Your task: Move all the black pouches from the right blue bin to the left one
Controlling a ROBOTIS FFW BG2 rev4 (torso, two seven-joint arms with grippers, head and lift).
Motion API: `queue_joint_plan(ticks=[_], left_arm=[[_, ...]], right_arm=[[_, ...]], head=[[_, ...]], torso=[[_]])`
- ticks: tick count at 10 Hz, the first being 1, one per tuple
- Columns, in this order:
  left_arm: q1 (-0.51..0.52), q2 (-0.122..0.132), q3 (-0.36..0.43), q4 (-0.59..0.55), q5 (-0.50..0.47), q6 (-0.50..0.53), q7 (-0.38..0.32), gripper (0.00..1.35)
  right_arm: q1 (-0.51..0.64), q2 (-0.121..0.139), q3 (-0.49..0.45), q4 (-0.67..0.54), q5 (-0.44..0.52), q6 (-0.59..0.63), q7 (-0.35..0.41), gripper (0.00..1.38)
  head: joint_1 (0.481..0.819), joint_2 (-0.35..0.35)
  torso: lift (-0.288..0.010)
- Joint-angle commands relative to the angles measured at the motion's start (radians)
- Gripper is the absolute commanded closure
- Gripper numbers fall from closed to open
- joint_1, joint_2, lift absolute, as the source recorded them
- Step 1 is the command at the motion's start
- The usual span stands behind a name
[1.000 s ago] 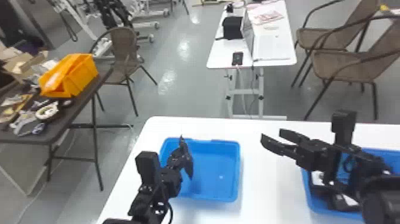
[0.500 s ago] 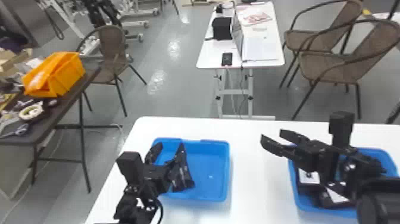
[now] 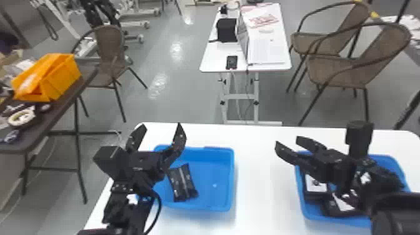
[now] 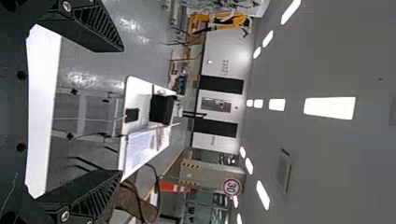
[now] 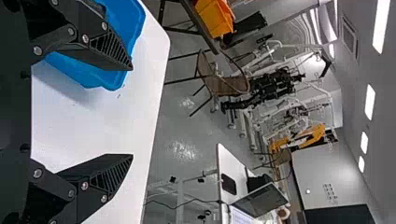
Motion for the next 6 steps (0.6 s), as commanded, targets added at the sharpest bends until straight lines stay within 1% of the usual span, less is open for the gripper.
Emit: queue_joint_plan(ticks=[1,3,5,6], left_arm=[[0.013,-0.005,-0.004,-0.026,0.0,-0.049,0.016,0.09],[0.031,-0.007,-0.004,-0.043,0.007,-0.075,0.039,0.09],[0.036,-0.007,-0.001,-0.043,0.011,-0.081,0.042,0.09],[0.037,-0.007,0.001,-0.043,0.012,-0.079,0.042,0.09]], right_arm=[[0.036,0.006,-0.012,-0.024,0.002,-0.038,-0.034,0.4],[0.111,0.006,-0.022,-0.078,0.01,-0.078,-0.146,0.4],[0.183,0.008,-0.037,-0.102,0.022,-0.081,-0.24,0.4],[0.211,0.008,-0.043,-0.112,0.047,-0.079,-0.287,0.4]], head=[[0.695,0.162],[0.695,0.148],[0.695,0.125],[0.695,0.11]], torso=[[0.01],[0.01],[0.01],[0.01]])
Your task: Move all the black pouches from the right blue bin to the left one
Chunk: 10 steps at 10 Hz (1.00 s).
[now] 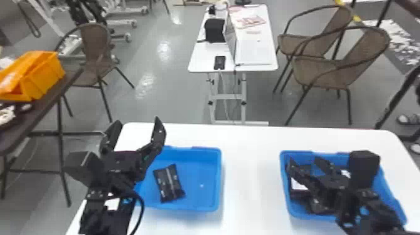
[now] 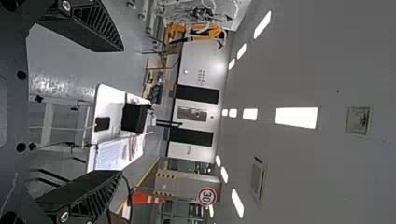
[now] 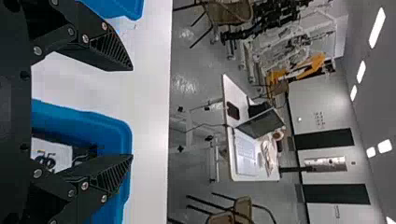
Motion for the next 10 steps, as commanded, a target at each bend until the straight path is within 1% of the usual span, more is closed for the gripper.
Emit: queue_joint_plan(ticks=[1,3,5,7,8,10], left_arm=[[0.002,-0.001,0.002,0.0,0.004,-0.001,0.0,0.09],[0.001,0.003,0.001,0.0,0.007,0.002,0.0,0.09],[0.002,0.004,0.001,0.0,0.01,0.004,0.0,0.09],[0.002,0.004,0.001,0.0,0.013,0.007,0.0,0.09],[0.006,0.004,0.002,0.0,0.016,0.007,0.0,0.09],[0.01,0.004,0.005,0.0,0.025,0.004,0.0,0.09]], right_arm=[[0.027,0.001,-0.009,-0.002,0.044,0.016,-0.031,0.4],[0.027,0.003,-0.039,0.054,0.105,0.047,-0.051,0.4],[0.002,0.003,-0.059,0.134,0.118,0.055,-0.049,0.4],[-0.044,0.001,-0.057,0.216,0.135,0.041,-0.029,0.4],[-0.062,0.001,-0.054,0.252,0.142,0.026,-0.029,0.4],[-0.125,0.001,-0.052,0.361,0.147,-0.01,0.003,0.4]], head=[[0.695,0.103],[0.695,0.075],[0.695,0.052],[0.695,0.036],[0.695,0.037],[0.695,0.04]], torso=[[0.01],[0.01],[0.01],[0.01],[0.01],[0.01]])
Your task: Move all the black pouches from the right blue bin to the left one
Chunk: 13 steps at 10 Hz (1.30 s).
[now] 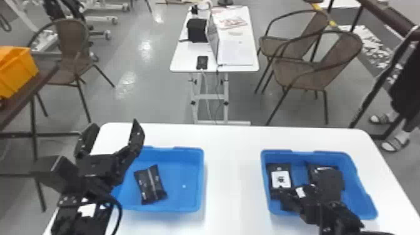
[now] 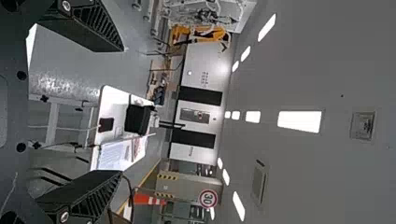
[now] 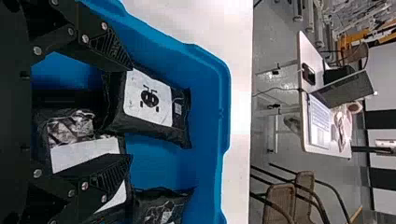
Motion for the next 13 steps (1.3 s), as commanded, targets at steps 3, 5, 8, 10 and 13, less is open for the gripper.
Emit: queue_joint_plan(ticks=[3,5,8,10,13], left_arm=[[0.004,-0.001,0.001,0.0,0.006,-0.007,0.0,0.09],[0.008,-0.007,0.006,0.0,0.006,-0.005,0.0,0.09],[0.011,-0.008,0.006,0.002,0.006,-0.005,0.0,0.09],[0.011,-0.008,0.006,0.003,0.008,-0.01,0.0,0.09],[0.007,-0.008,0.001,0.005,0.012,-0.015,0.0,0.09]], right_arm=[[-0.062,0.0,0.018,0.105,0.018,-0.028,0.004,0.43],[-0.072,-0.002,0.018,0.13,0.012,-0.028,0.009,0.76],[-0.084,-0.009,0.018,0.184,-0.024,-0.064,0.04,1.08],[-0.046,0.008,0.006,0.136,-0.059,-0.091,0.007,1.28],[0.069,0.009,0.0,-0.076,-0.09,-0.074,-0.014,1.28]], head=[[0.695,0.056],[0.695,0.061],[0.695,0.066],[0.695,0.069],[0.695,0.068]], torso=[[0.01],[0.01],[0.01],[0.01],[0.01]])
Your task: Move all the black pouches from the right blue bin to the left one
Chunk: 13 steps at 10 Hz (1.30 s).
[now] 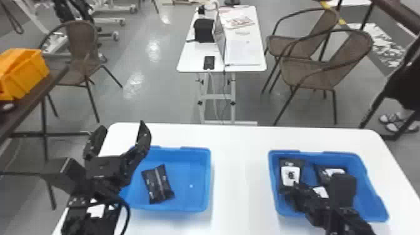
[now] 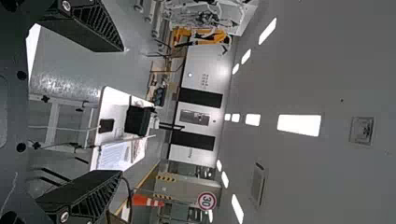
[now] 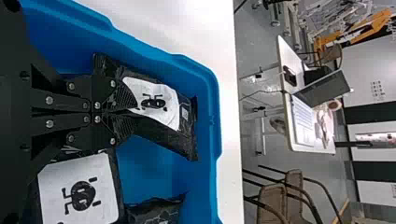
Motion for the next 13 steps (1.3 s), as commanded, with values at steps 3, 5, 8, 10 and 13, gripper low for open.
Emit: queue_joint_plan(ticks=[3,5,8,10,13], left_arm=[[-0.004,-0.003,-0.001,0.0,0.024,0.023,0.0,0.09],[-0.018,-0.003,-0.009,-0.002,0.037,0.053,0.0,0.09],[-0.047,0.025,-0.032,-0.006,0.103,0.128,0.0,0.09],[-0.078,0.06,-0.047,-0.023,0.225,0.237,-0.002,0.09],[-0.122,0.114,-0.053,-0.041,0.349,0.341,-0.02,0.09]], right_arm=[[0.128,-0.017,-0.01,-0.305,-0.082,0.038,0.025,1.28],[0.054,-0.032,0.021,-0.364,-0.102,0.052,0.128,1.28],[-0.127,-0.054,0.155,-0.296,-0.106,0.061,0.282,1.28],[-0.227,-0.069,0.271,-0.209,-0.165,0.05,0.328,1.28],[-0.328,-0.097,0.421,-0.137,-0.263,0.049,0.379,1.28]], head=[[0.695,0.06],[0.695,0.074],[0.695,0.128],[0.695,0.185],[0.695,0.239]], torso=[[0.01],[0.01],[0.01],[0.01],[0.01]])
